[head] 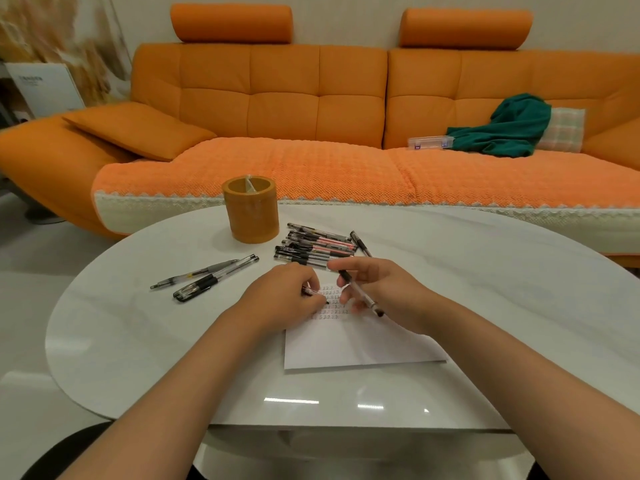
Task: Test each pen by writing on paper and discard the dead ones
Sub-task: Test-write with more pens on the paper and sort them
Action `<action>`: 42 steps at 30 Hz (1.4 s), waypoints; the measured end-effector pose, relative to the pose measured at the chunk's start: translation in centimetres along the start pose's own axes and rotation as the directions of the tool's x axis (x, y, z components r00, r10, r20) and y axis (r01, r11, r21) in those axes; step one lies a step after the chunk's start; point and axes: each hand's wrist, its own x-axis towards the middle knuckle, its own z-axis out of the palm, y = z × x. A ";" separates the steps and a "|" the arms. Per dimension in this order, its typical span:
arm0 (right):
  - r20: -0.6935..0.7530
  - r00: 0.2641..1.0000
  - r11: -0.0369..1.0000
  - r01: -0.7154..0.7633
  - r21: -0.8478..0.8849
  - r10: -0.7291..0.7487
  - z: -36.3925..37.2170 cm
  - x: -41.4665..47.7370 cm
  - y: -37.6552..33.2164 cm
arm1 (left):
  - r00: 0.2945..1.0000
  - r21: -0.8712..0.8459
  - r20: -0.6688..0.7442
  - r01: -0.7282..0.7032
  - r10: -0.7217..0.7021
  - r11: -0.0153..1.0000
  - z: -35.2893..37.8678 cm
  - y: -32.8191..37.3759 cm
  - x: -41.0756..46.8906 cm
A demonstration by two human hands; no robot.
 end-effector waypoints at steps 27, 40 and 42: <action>-0.077 0.992 0.937 0.064 -0.345 -0.096 0.9 -0.6 1.6 | 0.989 -0.045 0.123 0.084 -0.077 0.995 0.0 -0.3 1.2; -0.071 0.988 0.884 0.090 -0.459 -0.138 1.0 -0.4 1.8 | 0.983 -0.064 0.157 0.108 -0.097 0.992 0.0 -0.2 1.4; -0.071 0.987 0.884 0.096 -0.457 -0.144 1.0 -0.3 1.9 | 0.982 -0.070 0.159 0.111 -0.099 0.991 0.0 -0.3 1.4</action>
